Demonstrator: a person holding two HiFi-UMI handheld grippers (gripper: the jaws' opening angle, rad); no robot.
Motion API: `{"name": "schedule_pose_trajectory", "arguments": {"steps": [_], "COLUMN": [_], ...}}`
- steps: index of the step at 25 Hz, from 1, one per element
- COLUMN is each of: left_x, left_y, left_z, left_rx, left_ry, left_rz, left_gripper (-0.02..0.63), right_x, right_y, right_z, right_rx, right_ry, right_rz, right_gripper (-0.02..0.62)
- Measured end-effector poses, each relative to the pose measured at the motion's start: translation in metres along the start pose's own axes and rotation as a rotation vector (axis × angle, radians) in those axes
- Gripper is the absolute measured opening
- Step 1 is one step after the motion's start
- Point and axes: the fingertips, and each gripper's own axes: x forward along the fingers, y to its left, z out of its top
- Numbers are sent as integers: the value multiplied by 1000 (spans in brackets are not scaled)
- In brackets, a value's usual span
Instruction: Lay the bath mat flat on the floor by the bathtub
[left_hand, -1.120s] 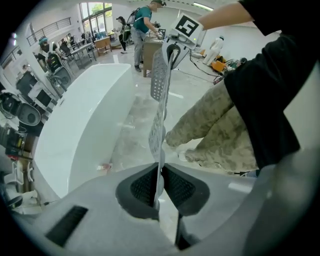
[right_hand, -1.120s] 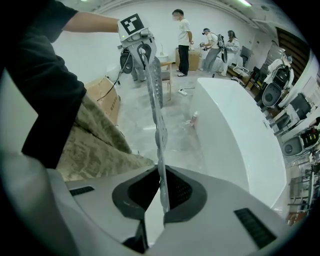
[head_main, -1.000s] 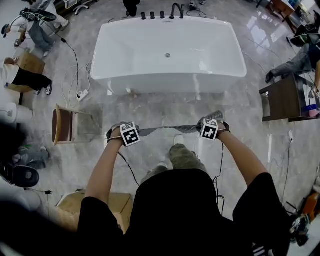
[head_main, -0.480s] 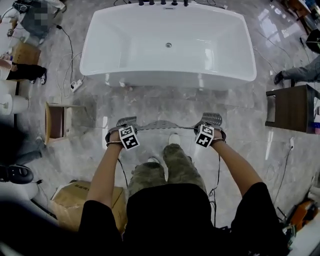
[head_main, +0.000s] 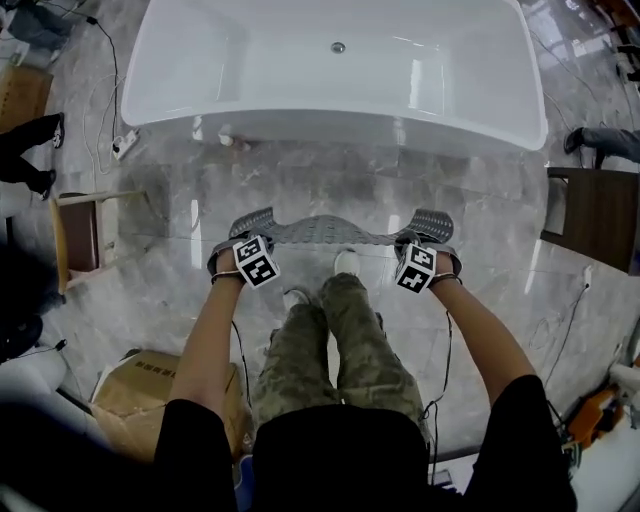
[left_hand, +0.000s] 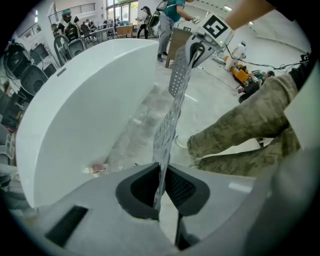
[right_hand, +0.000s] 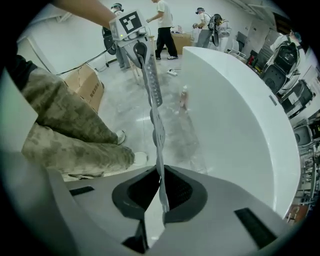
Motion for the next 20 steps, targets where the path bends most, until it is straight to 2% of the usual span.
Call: {"name": "schedule_pose_trajectory", "arguments": {"steps": [6, 10, 12, 15, 20], "left_x": [89, 146, 172, 202, 237], "left_y": [16, 25, 31, 36, 45], "left_z": [-17, -28, -33, -39, -48], "left_rx": [51, 89, 71, 0, -11], "left_ry": [-15, -15, -4, -1, 21], "left_rz": [28, 5, -42, -131, -149], "left_gripper": [31, 31, 29, 31, 31], "right_x": [92, 149, 179, 216, 257], "right_y": [1, -3, -10, -17, -26], "right_z": [-13, -22, -24, -27, -27], "right_rx": [31, 68, 73, 79, 107], "right_ry": [15, 20, 27, 33, 19], "right_rz": [27, 30, 28, 42, 20], "right_gripper": [26, 26, 26, 26, 26]}}
